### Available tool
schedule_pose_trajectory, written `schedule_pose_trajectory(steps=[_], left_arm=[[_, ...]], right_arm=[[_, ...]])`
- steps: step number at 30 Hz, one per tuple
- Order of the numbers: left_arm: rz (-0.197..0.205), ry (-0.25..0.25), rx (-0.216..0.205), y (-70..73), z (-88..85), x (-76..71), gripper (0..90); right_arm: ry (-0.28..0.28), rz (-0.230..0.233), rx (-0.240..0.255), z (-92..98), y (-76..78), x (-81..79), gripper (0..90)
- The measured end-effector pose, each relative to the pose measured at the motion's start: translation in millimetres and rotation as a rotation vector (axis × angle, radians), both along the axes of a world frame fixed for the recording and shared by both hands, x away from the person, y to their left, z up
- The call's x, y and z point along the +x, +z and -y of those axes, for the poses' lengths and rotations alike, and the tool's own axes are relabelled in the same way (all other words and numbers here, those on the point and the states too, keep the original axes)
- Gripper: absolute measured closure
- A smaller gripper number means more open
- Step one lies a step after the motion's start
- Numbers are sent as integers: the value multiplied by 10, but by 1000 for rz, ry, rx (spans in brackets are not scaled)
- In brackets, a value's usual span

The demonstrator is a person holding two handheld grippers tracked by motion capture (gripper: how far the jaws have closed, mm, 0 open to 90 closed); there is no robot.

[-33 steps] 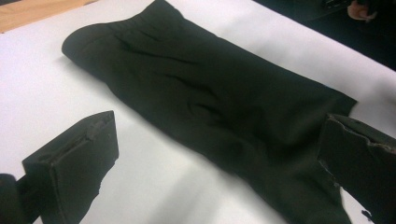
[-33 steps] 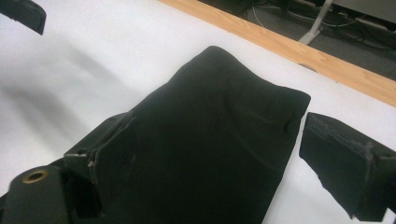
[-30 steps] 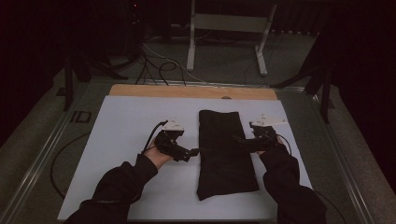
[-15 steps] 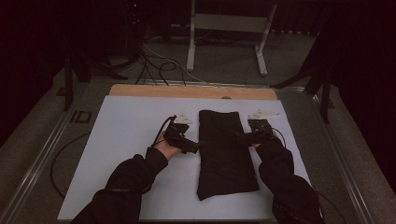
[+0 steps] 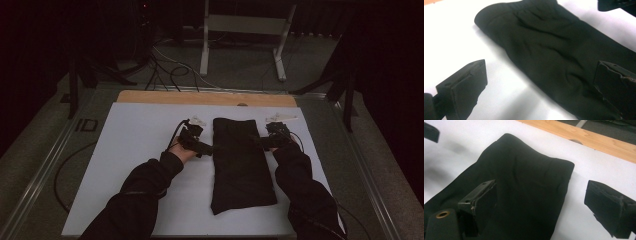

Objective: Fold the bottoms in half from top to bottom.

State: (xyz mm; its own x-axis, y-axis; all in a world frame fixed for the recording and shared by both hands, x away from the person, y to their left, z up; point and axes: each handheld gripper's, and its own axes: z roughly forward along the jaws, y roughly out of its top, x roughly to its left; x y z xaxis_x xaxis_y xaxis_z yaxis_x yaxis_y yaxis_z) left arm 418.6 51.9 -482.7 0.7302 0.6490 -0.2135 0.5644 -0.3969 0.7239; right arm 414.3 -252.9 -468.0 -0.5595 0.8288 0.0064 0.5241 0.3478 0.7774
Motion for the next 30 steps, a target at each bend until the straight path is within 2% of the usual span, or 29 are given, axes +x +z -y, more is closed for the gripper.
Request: schedule_pose_trajectory(steps=[9, 10, 12, 14, 16, 17, 20, 22, 25, 26, 27, 30], left_arm=[[-14, 19, 9, -61, 83, 148, 1], [-17, 20, 3, -70, 98, 162, 1], [-19, 19, -2, -90, 135, 180, 1], [-22, 19, 5, -107, 174, 199, 1], [-21, 14, 28, -121, 224, 229, 1], [-24, 13, 38, -126, 241, 244, 1], [-6, 13, 54, -144, 280, 283, 2], [21, 17, 47, -160, 296, 302, 2], [-29, 29, 46, -178, 304, 344, 6], [-29, 29, 46, -178, 304, 344, 6], [-51, 36, 63, -189, 309, 374, 6], [-67, 56, 42, -211, 298, 430, 5]], right_arm=[[-18, -23, -14, -10, -83, 129, 110], [-14, -41, -15, -11, -123, 190, 110], [-14, -48, -27, -14, -148, 224, 110], [-9, -53, -28, -16, -156, 238, 110], [-3, -58, -52, -32, -171, 271, 110], [0, -65, -48, -40, -180, 283, 110], [5, -93, -67, -72, -210, 324, 109], [3, -106, -90, -88, -225, 352, 109], [-10, -104, -81, -96, -259, 386, 109], [-9, -110, -68, -98, -271, 398, 109], [-10, -117, -54, -102, -285, 410, 110], [-34, -113, -30, -108, -283, 429, 136]])
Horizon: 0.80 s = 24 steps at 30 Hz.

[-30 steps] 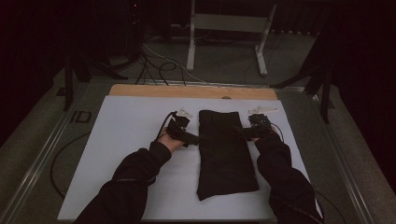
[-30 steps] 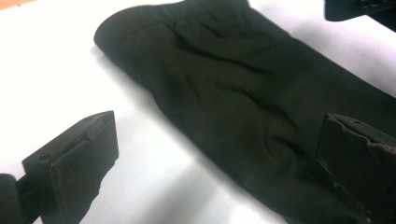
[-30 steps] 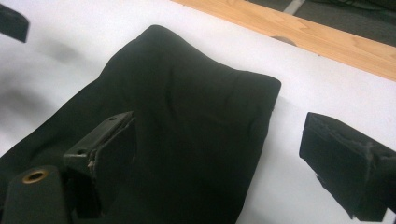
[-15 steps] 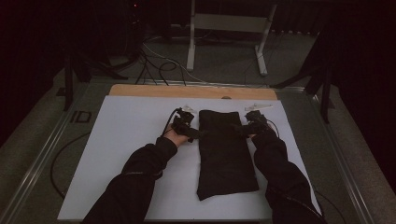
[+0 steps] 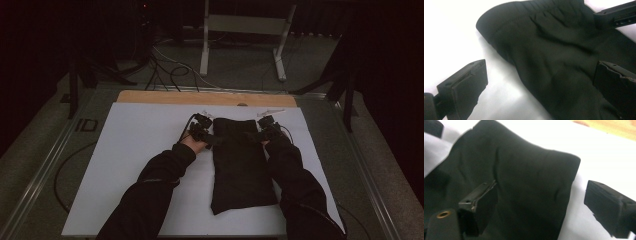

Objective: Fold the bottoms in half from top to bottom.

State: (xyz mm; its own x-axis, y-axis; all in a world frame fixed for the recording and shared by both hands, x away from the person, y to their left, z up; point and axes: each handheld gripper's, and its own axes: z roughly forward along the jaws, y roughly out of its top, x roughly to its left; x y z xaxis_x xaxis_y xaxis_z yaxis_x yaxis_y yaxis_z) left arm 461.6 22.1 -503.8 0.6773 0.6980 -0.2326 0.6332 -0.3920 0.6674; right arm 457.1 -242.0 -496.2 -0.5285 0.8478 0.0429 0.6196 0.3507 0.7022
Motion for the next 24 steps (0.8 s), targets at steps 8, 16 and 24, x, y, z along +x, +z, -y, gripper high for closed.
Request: schedule_pose_trajectory(steps=[8, 16, 24], left_arm=[[-22, 30, -15, -13, 53, 79, 38], [-54, 52, 12, -87, 88, 108, 156], [-52, 76, 21, -135, 70, 111, 408]], right_arm=[[-56, -36, 9, 5, -109, 112, 144], [-69, -100, -8, -13, -192, 170, 222], [-97, -120, -36, 28, -194, 207, 309]])
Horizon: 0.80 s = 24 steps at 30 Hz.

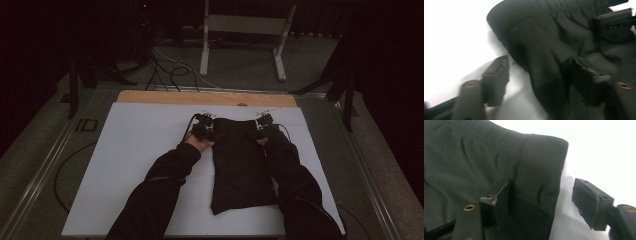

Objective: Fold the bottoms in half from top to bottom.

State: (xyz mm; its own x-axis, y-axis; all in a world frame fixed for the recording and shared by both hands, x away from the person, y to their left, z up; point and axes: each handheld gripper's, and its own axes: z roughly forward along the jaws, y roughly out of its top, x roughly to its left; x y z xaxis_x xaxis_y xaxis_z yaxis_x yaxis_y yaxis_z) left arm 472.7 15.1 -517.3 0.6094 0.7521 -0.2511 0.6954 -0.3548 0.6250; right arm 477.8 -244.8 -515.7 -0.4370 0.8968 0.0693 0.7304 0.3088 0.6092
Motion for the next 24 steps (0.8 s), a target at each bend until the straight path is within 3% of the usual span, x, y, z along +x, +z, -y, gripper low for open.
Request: schedule_pose_trajectory(steps=[1, 2, 3, 4, 6, 7, 9, 12, 16, 24], left_arm=[[1, -3, -1, -2, -10, -1, 408], [4, -11, -4, -8, -17, -4, 494], [4, -11, -4, -8, -17, -4, 516], [15, -19, 7, -11, 0, -16, 539], [21, -28, 17, -10, 11, -20, 569], [20, -32, 17, -8, 18, -20, 569], [0, -45, 0, -11, 21, -18, 663], [-8, -50, -1, -3, 38, -22, 696], [-11, -61, -15, 1, 39, -30, 798], [6, -73, 13, 50, 58, -44, 854]], right_arm=[[4, -3, -4, 0, 2, 1, 313], [5, -9, -1, -3, 6, 1, 349], [5, -9, -1, -3, 6, 1, 349], [22, -10, -1, -20, 13, -14, 430], [48, -14, -14, -66, 26, -26, 484], [48, -14, -14, -66, 26, -26, 484], [56, -22, -24, -96, 40, -24, 552], [55, -28, -21, -114, 45, -32, 603], [81, -41, 2, -145, 51, -43, 787], [68, -31, 14, -135, 93, -72, 840]])
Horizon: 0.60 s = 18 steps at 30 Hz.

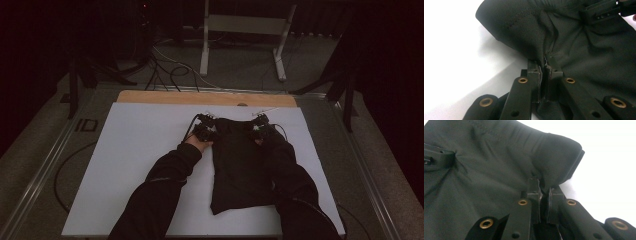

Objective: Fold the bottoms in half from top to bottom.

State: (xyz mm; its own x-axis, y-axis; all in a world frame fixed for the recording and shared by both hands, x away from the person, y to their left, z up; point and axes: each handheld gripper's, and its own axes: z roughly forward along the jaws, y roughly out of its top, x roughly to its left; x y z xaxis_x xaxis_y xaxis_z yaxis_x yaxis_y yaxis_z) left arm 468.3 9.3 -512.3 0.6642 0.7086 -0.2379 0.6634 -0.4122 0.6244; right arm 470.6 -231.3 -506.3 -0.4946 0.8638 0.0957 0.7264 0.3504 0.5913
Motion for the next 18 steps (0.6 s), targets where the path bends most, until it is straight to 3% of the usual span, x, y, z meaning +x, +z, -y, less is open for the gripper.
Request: schedule_pose_trajectory(steps=[18], left_arm=[[49, -33, -25, 216, -28, -44, 857]], right_arm=[[15, 39, 30, 64, 207, -45, 842]])
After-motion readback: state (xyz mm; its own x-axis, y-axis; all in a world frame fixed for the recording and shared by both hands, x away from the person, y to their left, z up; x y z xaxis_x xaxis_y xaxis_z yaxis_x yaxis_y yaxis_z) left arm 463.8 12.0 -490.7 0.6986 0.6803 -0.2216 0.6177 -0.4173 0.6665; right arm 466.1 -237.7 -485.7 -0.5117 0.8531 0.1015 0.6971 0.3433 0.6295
